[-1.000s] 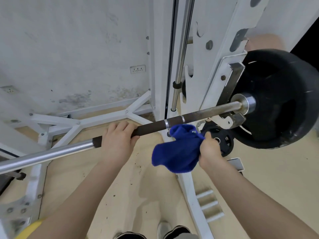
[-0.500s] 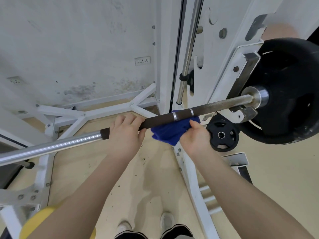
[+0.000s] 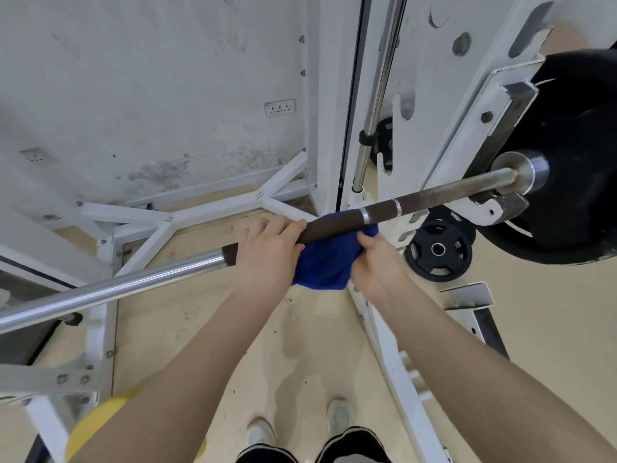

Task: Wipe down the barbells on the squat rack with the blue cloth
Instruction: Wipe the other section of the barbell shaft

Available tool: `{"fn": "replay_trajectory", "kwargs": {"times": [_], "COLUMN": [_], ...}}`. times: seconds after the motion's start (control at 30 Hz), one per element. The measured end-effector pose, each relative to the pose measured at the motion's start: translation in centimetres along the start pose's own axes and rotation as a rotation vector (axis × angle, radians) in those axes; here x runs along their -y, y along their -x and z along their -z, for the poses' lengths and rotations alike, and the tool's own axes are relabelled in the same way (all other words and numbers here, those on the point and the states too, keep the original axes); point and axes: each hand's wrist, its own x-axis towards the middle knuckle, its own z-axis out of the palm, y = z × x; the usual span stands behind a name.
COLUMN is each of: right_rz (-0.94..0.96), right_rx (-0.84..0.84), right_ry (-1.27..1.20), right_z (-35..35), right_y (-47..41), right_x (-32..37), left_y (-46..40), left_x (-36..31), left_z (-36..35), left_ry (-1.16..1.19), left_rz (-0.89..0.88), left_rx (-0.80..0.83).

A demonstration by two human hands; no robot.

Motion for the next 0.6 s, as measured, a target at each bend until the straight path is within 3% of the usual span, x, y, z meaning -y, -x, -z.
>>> {"fn": "replay_trajectory", "kwargs": {"times": [0.1, 0.23, 0.43, 0.6], "right_rz": [0.106, 0.166, 0.014, 0.059], "right_rx": [-0.057, -0.188, 0.132, 0.047], "right_ry": [-0.066, -0.159, -0.053, -0.122], "right_z": [1.1, 0.6, -2.7, -1.2], "right_y": [-0.5, -1.4, 0.4, -1.0], "right_x": [1.7, 1.5, -5.2, -4.4], "left_y": [0.2, 2.4, 4.4, 4.7], "left_x": [0.2, 2.8, 6.2, 7.4], "left_z": [0.9, 2.7, 3.9, 3.7], "left_ry": [0.005, -0.004, -0.019, -0.005], "left_rz": [0.065, 0.236, 0.227, 0.201], "left_rx": [0.116, 0.024, 0.080, 0.046]}}
